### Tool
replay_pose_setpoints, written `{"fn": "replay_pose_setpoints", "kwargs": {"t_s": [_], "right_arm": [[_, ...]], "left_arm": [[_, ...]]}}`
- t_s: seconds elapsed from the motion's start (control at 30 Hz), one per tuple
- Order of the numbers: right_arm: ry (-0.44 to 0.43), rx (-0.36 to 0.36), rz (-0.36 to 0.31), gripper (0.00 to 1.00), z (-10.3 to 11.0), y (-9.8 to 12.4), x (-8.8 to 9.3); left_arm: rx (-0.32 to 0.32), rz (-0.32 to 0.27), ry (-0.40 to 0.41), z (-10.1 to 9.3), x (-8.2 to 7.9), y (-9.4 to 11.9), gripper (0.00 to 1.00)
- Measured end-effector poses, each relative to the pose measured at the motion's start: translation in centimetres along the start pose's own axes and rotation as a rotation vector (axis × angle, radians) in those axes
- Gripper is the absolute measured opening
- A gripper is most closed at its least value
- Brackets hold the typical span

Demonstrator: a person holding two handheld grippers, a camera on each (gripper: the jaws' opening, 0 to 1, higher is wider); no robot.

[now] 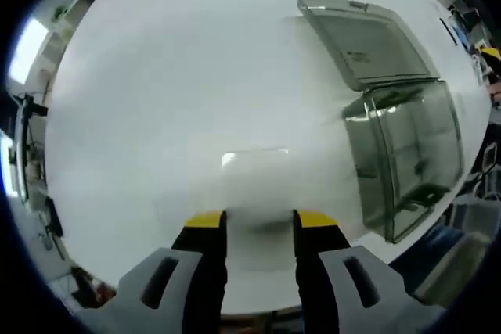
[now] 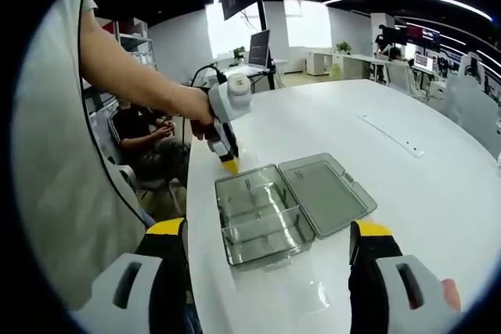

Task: Insert the divider into the dual guide fixture by aligning both edges with the guide slots and pushing it downward to the bottom, including one-sided entry, uneven engagement, binding, and posture correction.

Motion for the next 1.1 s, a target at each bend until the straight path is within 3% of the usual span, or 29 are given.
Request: {"fn": "replay_pose_setpoints", "kwargs": {"t_s": [0.8, 1.1], "right_arm": [[-0.015, 0.013, 0.002, 0.83, 0.5, 0.6, 0.4], [-0.022, 0.015, -0.010, 0.83, 0.4, 0.2, -0.1]], "left_arm": [[0.046, -0.034, 0.002, 0.8, 0.2, 0.3, 0.28], [0.110, -0.073, 0.038, 1.2, 0.0, 1.0, 0.28]]}}
Point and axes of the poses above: the point that each gripper's makers call its tool centre point, and the gripper's own axes: y roughly backward along the fingers, z roughly to its left, x roughly out of its underside, the point moved 6 cm from there along y, roughly backward along the fingers, and after that the axes turned 1 degree about y, right-handed, at the moved point
